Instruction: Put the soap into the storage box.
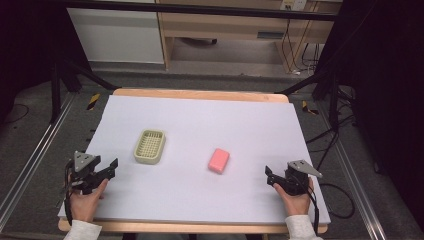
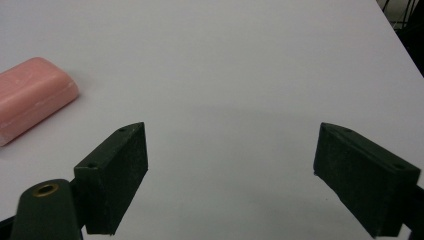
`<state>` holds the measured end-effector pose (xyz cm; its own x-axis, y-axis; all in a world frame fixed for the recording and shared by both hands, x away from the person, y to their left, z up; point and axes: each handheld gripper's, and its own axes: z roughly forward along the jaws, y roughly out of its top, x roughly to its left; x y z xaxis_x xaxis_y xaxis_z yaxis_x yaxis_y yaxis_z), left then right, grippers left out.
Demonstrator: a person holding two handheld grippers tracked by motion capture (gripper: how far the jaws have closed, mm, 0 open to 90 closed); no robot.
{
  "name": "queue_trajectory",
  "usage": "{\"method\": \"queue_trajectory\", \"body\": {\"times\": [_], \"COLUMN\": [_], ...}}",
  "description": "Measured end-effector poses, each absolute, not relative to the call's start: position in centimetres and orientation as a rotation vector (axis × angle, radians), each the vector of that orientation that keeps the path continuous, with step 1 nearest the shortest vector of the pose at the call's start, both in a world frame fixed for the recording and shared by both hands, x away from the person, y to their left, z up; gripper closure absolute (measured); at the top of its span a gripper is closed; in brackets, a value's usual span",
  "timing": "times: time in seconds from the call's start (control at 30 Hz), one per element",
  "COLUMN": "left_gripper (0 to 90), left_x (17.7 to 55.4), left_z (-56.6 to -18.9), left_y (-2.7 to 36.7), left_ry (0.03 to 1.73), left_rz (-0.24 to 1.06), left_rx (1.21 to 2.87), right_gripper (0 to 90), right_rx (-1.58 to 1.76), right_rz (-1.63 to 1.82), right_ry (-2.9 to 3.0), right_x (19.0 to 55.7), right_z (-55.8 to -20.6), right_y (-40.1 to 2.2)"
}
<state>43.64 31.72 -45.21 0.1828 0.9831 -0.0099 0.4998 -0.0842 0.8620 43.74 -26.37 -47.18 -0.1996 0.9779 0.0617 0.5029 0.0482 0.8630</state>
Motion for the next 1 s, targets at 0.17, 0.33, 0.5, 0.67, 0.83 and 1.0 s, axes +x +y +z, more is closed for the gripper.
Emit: {"method": "queue_trajectory", "body": {"times": [0.17, 0.33, 0.5, 0.67, 0.83, 1.0], "left_gripper": [33.7, 32.7, 31.0, 28.7, 26.7, 25.5], "left_x": [43.4, 43.4, 43.3, 43.3, 43.3, 43.2], "left_z": [-44.8, -44.5, -44.1, -43.7, -43.3, -43.0], "left_y": [31.3, 31.1, 30.5, 29.7, 28.8, 28.1], "left_ry": [1.413, 1.398, 1.374, 1.355, 1.328, 1.316], "left_rz": [0.773, 0.734, 0.709, 0.688, 0.654, 0.635], "left_rx": [1.691, 1.698, 1.717, 1.720, 1.719, 1.737], "right_gripper": [15.3, 16.1, 16.5, 16.6, 16.5, 15.9], "right_rx": [1.484, 1.483, 1.479, 1.470, 1.470, 1.471], "right_rz": [1.074, 1.078, 1.073, 1.070, 1.062, 1.052], "right_ry": [1.767, 1.774, 1.784, 1.790, 1.789, 1.790], "right_x": [43.5, 43.5, 43.5, 43.6, 43.6, 43.6], "right_z": [-47.2, -47.3, -47.3, -47.4, -47.3, -47.3], "right_y": [-26.4, -26.4, -26.5, -26.5, -26.5, -26.6]}}
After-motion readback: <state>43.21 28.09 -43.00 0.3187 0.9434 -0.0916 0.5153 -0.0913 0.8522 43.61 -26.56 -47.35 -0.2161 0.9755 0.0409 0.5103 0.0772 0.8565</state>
